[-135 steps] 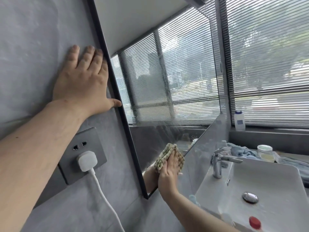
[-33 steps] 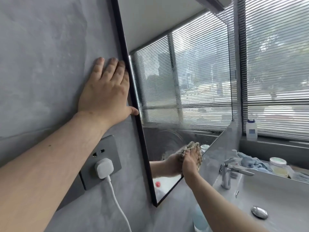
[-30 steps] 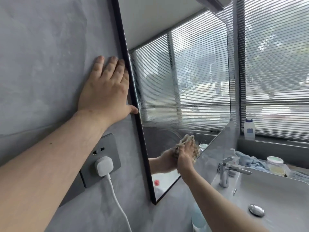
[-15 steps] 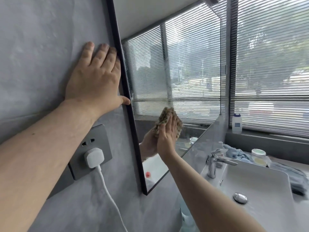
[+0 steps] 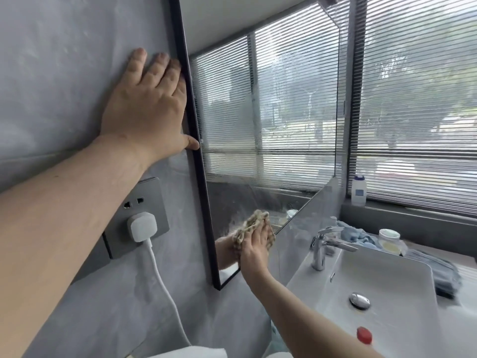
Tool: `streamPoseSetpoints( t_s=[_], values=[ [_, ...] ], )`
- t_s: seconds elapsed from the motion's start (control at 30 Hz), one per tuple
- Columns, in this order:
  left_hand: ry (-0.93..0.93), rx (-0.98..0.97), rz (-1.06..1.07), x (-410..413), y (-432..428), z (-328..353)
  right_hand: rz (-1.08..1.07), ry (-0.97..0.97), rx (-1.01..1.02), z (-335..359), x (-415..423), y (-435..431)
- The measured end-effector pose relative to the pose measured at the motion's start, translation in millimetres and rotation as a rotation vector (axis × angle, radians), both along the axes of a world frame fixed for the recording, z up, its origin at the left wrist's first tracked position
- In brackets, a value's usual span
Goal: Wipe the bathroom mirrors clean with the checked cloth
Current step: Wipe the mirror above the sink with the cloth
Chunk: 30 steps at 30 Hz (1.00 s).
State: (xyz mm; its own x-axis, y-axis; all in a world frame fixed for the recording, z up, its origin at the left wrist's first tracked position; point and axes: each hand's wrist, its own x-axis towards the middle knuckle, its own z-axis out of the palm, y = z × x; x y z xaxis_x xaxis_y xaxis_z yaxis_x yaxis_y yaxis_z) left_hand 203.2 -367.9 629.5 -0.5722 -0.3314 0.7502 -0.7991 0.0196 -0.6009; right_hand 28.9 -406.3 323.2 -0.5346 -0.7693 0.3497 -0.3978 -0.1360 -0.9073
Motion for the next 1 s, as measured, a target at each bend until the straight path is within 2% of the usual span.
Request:
streamPoseSetpoints(
  t_s=[0.2, 0.3, 0.4, 0.53, 0.6, 0.67, 0.77, 0.93, 1.0],
  values=[
    [0.003, 0.008, 0.0, -1.4, 1.4, 0.3, 0.181, 0.585, -0.063, -30.0, 23.4, 49.3],
    [0.001, 0.009, 0.014, -1.7, 2.1, 0.5, 0.196, 0.745, -0.174, -20.1, 19.1, 48.3],
    [0.001, 0.016, 0.014, -2.3, 1.3, 1.5, 0.117, 0.74, -0.373, 7.0, 23.0, 35.3],
    [0.003, 0.022, 0.016, -1.3, 1.8, 0.6, 0.026, 0.577, -0.547, 20.3, 17.3, 34.1],
    [0.004, 0.021, 0.021, -1.5, 2.1, 0.8, 0.07, 0.502, -0.523, 26.3, 5.8, 49.8],
    [0.005, 0.019, 0.022, -1.0, 2.5, 1.2, 0.098, 0.47, -0.416, 34.3, -6.5, 68.8],
    [0.007, 0.017, 0.018, -0.4, 2.9, 1.6, 0.138, 0.556, -0.296, 45.0, -22.3, 85.0],
    [0.007, 0.036, 0.015, -1.5, 4.7, 1.4, 0.145, 0.65, -0.366, 58.3, -15.6, 62.7],
    [0.005, 0.033, 0.018, -1.3, 5.0, 0.7, -0.057, 0.663, -0.455, 57.4, -13.6, 43.3]
  ],
)
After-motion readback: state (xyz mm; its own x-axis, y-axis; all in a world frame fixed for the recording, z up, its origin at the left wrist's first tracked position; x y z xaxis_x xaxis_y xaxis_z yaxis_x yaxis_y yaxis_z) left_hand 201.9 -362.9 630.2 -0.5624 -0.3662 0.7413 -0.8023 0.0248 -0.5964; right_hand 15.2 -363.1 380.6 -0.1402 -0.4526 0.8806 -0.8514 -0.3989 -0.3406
